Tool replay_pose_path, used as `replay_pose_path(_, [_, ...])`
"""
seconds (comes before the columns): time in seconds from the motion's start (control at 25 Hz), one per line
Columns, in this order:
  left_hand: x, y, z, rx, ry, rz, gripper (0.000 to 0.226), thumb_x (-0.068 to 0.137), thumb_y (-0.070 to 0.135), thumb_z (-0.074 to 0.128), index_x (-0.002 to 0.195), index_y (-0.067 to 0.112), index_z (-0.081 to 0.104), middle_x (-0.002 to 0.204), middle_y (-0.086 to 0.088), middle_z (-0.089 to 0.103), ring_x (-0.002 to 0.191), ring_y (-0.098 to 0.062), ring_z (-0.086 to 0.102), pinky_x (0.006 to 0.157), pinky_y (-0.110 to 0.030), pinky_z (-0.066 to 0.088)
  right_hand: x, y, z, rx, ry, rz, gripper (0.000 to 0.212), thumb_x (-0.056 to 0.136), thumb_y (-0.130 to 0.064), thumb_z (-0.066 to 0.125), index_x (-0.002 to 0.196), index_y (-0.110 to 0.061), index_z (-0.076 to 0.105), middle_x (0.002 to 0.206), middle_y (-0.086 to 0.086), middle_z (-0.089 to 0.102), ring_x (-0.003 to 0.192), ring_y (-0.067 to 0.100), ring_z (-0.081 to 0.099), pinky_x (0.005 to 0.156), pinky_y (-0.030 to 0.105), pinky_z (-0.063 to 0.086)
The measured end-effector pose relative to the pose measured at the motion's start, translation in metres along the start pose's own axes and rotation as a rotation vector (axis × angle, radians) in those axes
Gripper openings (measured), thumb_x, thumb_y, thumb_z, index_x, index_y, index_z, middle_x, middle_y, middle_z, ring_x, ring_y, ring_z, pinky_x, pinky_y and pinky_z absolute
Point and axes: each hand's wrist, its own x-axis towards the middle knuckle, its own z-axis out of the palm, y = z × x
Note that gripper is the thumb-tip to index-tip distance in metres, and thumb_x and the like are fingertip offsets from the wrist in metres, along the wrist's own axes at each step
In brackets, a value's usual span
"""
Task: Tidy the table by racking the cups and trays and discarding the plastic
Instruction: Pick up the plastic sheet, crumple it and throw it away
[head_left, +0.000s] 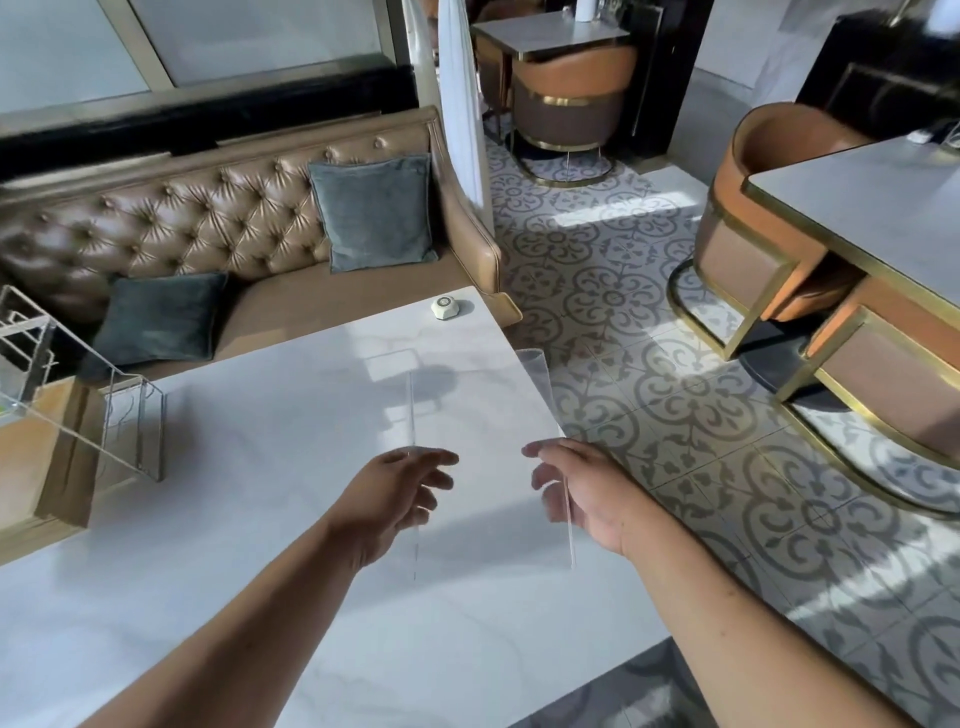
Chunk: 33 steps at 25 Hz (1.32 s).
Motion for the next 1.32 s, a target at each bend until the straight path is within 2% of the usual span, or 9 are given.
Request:
replay_pose_path(0.16, [0.003, 0.005, 0.000, -0.098, -0.064, 0.001, 0.028, 0.102, 0.012, 0.057, 0.107, 0.027, 0.080, 0.075, -0.004, 0.070, 0.052, -0.013, 0.047, 0.048, -0.024, 0.039, -0.011, -0.002, -0.003, 0.092, 0.012, -0.020, 0.029, 0.100, 0.001, 0.042, 0.109, -0.015, 0.064, 0.054, 0.000, 0.042, 0.042, 0.014, 0.037, 0.043, 0.025, 0.032])
replay_pose_path(0.32, [0.006, 0.005, -0.011, -0.151, -0.239, 0.082, 0.019, 0.087, 0.002, 0.067, 0.081, 0.019, 0.075, 0.081, -0.009, 0.064, 0.062, -0.019, 0.047, 0.052, -0.025, 0.039, -0.016, -0.012, 0.006, 0.224, 0.041, -0.027, 0.028, 0.101, 0.006, 0.042, 0.086, -0.011, 0.056, 0.057, 0.002, 0.040, 0.042, 0.012, 0.036, 0.038, 0.022, 0.032])
replay_pose_path(0.44, [0.007, 0.009, -0.026, -0.178, -0.310, 0.032, 0.018, 0.067, 0.024, 0.072, 0.082, 0.016, 0.078, 0.086, -0.013, 0.069, 0.062, -0.021, 0.058, 0.052, -0.027, 0.046, -0.014, -0.016, 0.017, 0.195, 0.092, -0.038, 0.030, 0.100, 0.005, 0.040, 0.082, -0.012, 0.056, 0.068, 0.001, 0.049, 0.053, 0.016, 0.038, 0.044, 0.023, 0.033])
replay_pose_path(0.56, [0.016, 0.009, -0.047, -0.248, -0.301, -0.078, 0.044, 0.080, 0.048, 0.063, 0.092, 0.011, 0.083, 0.101, -0.016, 0.077, 0.065, -0.022, 0.066, 0.058, -0.030, 0.052, -0.006, -0.018, 0.037, 0.315, 0.037, -0.006, 0.019, 0.101, 0.000, 0.046, 0.092, -0.012, 0.057, 0.066, 0.003, 0.047, 0.047, 0.014, 0.041, 0.044, 0.021, 0.037])
replay_pose_path(0.64, [0.021, 0.006, -0.057, -0.196, -0.190, -0.023, 0.031, 0.079, 0.038, 0.073, 0.100, 0.018, 0.083, 0.105, -0.011, 0.077, 0.066, -0.017, 0.068, 0.062, -0.029, 0.056, 0.001, -0.016, 0.053, 0.442, 0.032, 0.014, 0.008, 0.104, -0.018, 0.052, 0.100, -0.013, 0.058, 0.068, 0.008, 0.066, 0.049, 0.019, 0.056, 0.050, 0.027, 0.051])
replay_pose_path(0.84, [0.027, -0.003, -0.060, -0.450, 0.008, 0.084, 0.043, 0.090, 0.003, 0.076, 0.125, 0.023, 0.060, 0.093, -0.005, 0.080, 0.078, -0.023, 0.077, 0.067, -0.029, 0.061, 0.021, -0.001, 0.088, 0.549, -0.033, 0.070, 0.081, 0.084, -0.078, 0.057, 0.132, -0.013, 0.053, 0.125, 0.021, 0.072, 0.102, 0.042, 0.074, 0.087, 0.051, 0.061])
replay_pose_path(1.04, [0.023, -0.008, -0.070, -0.311, -0.141, -0.006, 0.053, 0.076, 0.021, 0.082, 0.125, 0.023, 0.060, 0.099, -0.006, 0.082, 0.091, -0.029, 0.080, 0.079, -0.036, 0.057, 0.027, 0.006, 0.113, 0.173, 0.103, 0.029, 0.026, 0.100, -0.011, 0.061, 0.125, -0.006, 0.063, 0.097, 0.013, 0.080, 0.074, 0.033, 0.076, 0.064, 0.039, 0.063])
replay_pose_path(1.16, [0.027, -0.007, -0.079, -0.147, -0.185, -0.043, 0.030, 0.090, 0.035, 0.074, 0.115, 0.019, 0.074, 0.089, -0.004, 0.081, 0.071, -0.023, 0.074, 0.068, -0.033, 0.057, 0.022, 0.007, 0.105, 0.106, 0.089, 0.071, 0.019, 0.098, -0.006, 0.058, 0.112, -0.010, 0.071, 0.090, 0.014, 0.078, 0.063, 0.030, 0.071, 0.055, 0.034, 0.057])
replay_pose_path(1.32, [0.036, -0.008, -0.073, -0.035, -0.172, -0.038, 0.016, 0.101, 0.019, 0.064, 0.109, 0.023, 0.077, 0.079, -0.004, 0.074, 0.056, -0.015, 0.061, 0.054, -0.025, 0.053, 0.020, 0.021, 0.090, 0.061, 0.179, 0.083, 0.023, 0.096, -0.006, 0.053, 0.104, -0.013, 0.074, 0.062, 0.009, 0.064, 0.045, 0.021, 0.050, 0.046, 0.026, 0.042])
